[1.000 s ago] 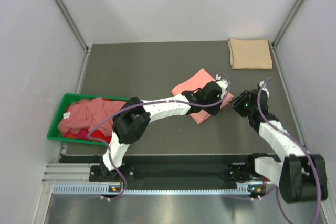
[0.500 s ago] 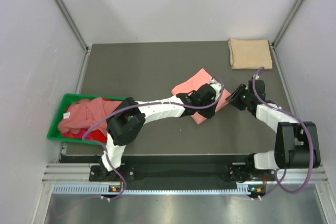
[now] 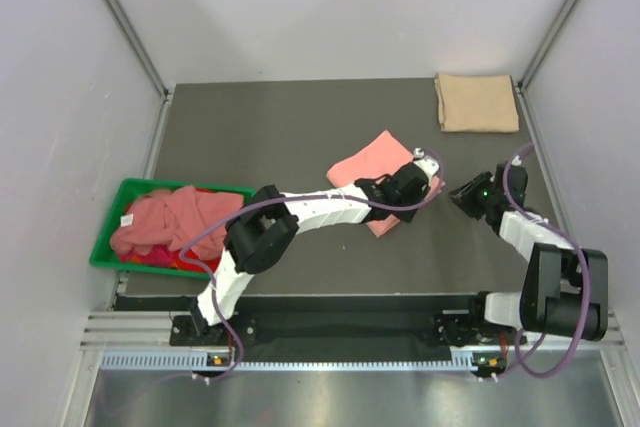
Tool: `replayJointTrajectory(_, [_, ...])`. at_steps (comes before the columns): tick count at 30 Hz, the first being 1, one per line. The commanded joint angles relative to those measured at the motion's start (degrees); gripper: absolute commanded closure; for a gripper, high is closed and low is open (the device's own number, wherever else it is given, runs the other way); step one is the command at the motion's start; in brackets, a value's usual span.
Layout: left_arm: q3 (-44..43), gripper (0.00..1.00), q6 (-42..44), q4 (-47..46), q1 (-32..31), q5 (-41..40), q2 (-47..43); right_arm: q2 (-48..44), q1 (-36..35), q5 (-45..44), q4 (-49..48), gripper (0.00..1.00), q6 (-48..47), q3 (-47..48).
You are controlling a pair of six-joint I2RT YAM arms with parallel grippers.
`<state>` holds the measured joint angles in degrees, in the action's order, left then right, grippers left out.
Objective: Fold and stack the t-shirts
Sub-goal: Fold the tshirt
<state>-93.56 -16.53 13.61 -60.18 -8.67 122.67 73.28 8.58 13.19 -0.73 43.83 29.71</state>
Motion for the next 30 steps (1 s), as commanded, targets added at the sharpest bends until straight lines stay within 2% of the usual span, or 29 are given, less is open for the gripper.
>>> replayJointTrajectory(1, [-2.33,0.64,2.65,-0.68,-0.37,-1.27,1.86,2.92,2.31,3.42,-5.23,0.74,1.78,-0.09])
replayJointTrajectory(6, [-3.39,0.64,3.44,-0.51,-0.37,-3.20,4.42,8.54,3.55,7.98,-14.71,0.72,4.24,-2.03])
replayJointTrajectory(16, [-3.21,0.69,4.32,-0.69,-0.37,-6.01,5.65,15.40,3.46,10.89,-25.10,0.69,7.40,-4.31])
replayJointTrajectory(20, [-3.74,0.81,4.93,-0.60,-0.46,-5.66,6.09,18.12,3.46,10.80,-27.30,0.69,7.93,-4.23])
replayJointTrajectory(23, [-4.09,1.00,5.02,-0.34,-0.46,-5.31,5.91,19.71,3.46,10.37,-28.10,0.71,8.02,-3.35])
replayJointTrajectory(26, [-4.18,1.00,5.20,0.28,-0.72,-5.66,4.95,21.03,3.46,9.57,-28.01,0.80,7.85,-2.12])
replayJointTrajectory(27, [-3.91,1.00,5.28,0.37,-0.81,-5.66,4.51,21.47,3.46,9.22,-28.01,0.88,7.76,-1.51])
replayJointTrajectory(30, [-3.13,1.00,5.64,0.37,-0.99,-5.66,3.10,22.70,3.46,8.78,-28.27,1.00,7.67,-0.28])
